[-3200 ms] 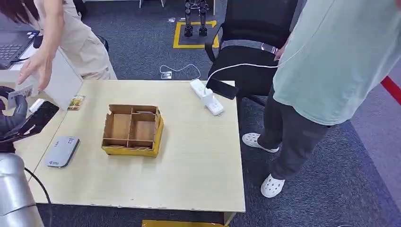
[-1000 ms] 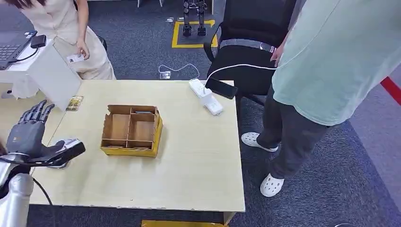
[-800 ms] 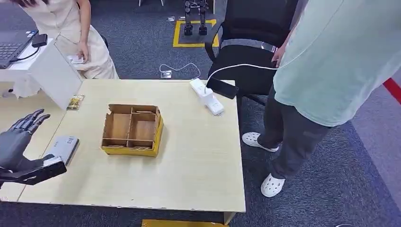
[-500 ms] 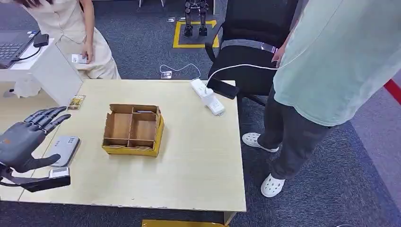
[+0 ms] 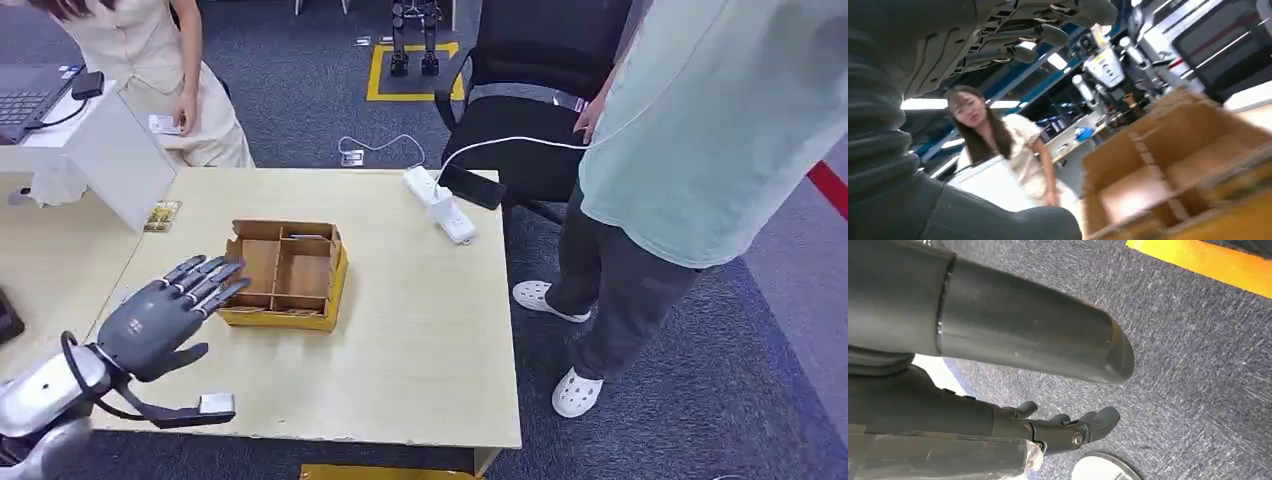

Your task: Pass the card to the sensor for recognition and then transmit it.

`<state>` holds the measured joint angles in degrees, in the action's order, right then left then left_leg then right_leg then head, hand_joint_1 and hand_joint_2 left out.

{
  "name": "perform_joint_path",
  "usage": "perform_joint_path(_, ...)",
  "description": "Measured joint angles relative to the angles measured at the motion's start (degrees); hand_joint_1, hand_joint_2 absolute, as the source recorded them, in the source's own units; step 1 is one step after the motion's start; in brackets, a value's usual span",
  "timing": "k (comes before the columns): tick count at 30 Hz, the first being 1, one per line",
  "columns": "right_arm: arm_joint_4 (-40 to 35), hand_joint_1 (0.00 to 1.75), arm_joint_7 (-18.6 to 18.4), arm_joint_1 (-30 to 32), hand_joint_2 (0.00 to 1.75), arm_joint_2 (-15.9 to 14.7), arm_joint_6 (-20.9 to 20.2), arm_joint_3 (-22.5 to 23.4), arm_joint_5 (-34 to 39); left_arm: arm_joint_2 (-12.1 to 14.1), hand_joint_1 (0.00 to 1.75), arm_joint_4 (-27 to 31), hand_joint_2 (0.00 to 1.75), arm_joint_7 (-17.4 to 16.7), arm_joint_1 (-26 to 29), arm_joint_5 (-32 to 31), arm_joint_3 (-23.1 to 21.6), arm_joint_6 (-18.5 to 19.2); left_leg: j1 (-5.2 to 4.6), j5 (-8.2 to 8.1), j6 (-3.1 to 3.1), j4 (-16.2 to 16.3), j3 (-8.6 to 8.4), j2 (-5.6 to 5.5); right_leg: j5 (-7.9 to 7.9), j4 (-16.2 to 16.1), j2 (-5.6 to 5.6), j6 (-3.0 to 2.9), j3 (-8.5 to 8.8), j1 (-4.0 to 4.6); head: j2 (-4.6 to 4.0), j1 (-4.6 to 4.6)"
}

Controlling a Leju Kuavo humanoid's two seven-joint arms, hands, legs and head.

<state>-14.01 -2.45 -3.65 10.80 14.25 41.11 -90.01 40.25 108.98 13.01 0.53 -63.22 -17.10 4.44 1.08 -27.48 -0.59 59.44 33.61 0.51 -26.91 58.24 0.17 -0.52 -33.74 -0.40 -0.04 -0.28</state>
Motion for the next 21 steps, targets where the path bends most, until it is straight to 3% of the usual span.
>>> perform_joint_path(10, 0.00, 0.00, -0.61, -0.01, 0.00, 0.02, -0.02, 0.26, 0.00, -8.47, 0.00, -6.17, 1.75, -5.73, -2.47, -7.40, -9.59, -4.47, -0.02, 0.00, 0.01, 0.01, 0.00, -0.01, 0.01, -0.01, 0.01, 0.02, -0.01, -0.02, 0.00, 0.00)
perform_joint_path(17, 0.00, 0.00, -0.83, 0.04, 0.00, 0.04, 0.02, 0.26, 0.00, -13.69, 0.00, -9.03, 1.75, -12.55, -2.67, -15.49, -10.66, -5.64, -0.02, -0.03, 0.04, 0.01, 0.01, -0.01, 0.01, -0.01, 0.00, 0.02, -0.01, -0.02, 0.00, 0.00)
perform_joint_path(21, -0.02, 0.00, -0.50, 0.04, 0.00, 0.17, 0.09, 0.29, 0.00, -15.87, 0.00, -9.97, 1.75, -14.02, -1.82, -16.51, -10.00, -5.73, -0.02, -0.03, 0.04, 0.01, 0.02, 0.00, 0.01, -0.01, 0.01, 0.02, -0.01, -0.02, 0.00, 0.00)
